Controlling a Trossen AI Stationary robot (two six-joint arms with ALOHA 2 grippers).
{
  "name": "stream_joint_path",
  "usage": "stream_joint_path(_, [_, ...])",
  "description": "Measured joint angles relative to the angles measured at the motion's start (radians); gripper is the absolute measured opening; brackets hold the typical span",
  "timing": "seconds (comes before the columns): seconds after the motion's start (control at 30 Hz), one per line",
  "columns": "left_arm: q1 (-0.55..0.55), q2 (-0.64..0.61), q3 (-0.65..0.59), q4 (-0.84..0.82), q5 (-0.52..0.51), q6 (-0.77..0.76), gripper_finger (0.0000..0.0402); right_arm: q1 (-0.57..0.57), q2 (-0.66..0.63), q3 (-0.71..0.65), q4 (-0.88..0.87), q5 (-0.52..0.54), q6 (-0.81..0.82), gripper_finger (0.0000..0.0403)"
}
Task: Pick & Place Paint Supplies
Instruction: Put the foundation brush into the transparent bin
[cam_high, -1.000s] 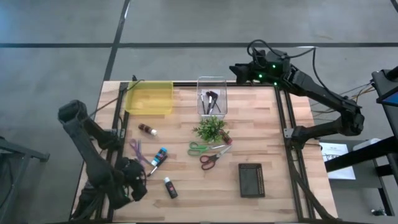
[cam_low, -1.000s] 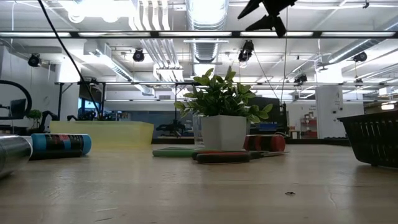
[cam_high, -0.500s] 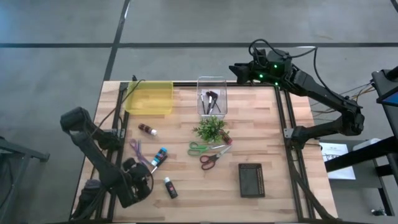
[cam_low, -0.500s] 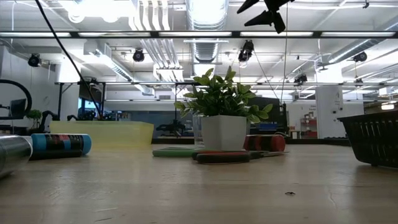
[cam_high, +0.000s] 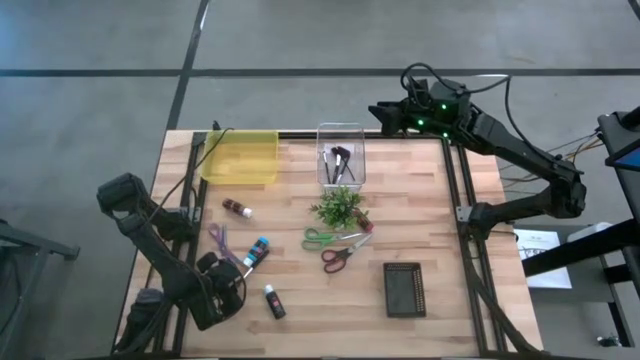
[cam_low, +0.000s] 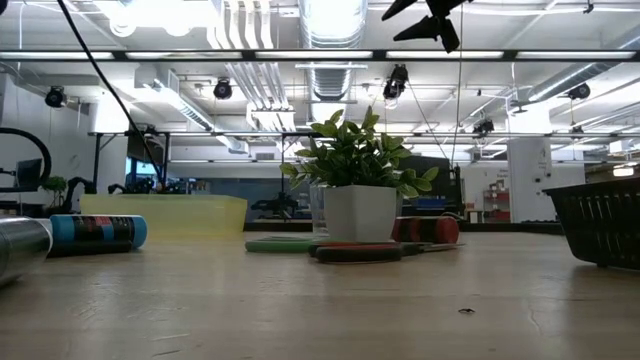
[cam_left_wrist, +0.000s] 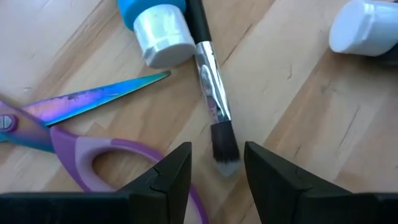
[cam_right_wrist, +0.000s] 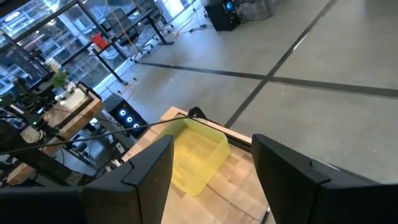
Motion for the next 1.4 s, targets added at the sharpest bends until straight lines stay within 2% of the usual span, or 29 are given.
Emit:
stream_joint_path(0.27, [0.000, -0.002, -0.053, 0.083, -0.012, -0.013, 0.0140, 0.000, 0.000, 0.000, 0.000, 0.000, -0.007, 0.0215])
stream_joint_path(0.43, [0.000, -0.004, -0.064, 0.077, -0.016, -0.097, 0.0092, 0.000, -0.005, 0.000, 0.000, 0.000, -0.007, 0.0215])
stream_joint_path(0.57, [0.002, -0.012, -0.063, 0.073, 0.000, -0.103, 0.0022, 0.000, -0.010, 0.000, 0.001, 0.002, -0.007, 0.0215])
stream_joint_path(0.83, [0.001, -0.062, -0.056, 0.107, 0.049, -0.084, 0.0004, 0.000, -0.011, 0.000, 0.001, 0.003, -0.007, 0.0215])
stream_joint_path(1.17, [0.008, -0.146, 0.059, 0.069, 0.022, 0.147, 0.0001, 0.009, -0.054, 0.000, 0.007, -0.001, -0.007, 0.0215])
stream_joint_path(1.4, [0.098, -0.244, 0.232, -0.193, 0.008, 0.348, 0.0001, 0.011, -0.092, 0.000, 0.012, 0.000, -0.004, 0.0215])
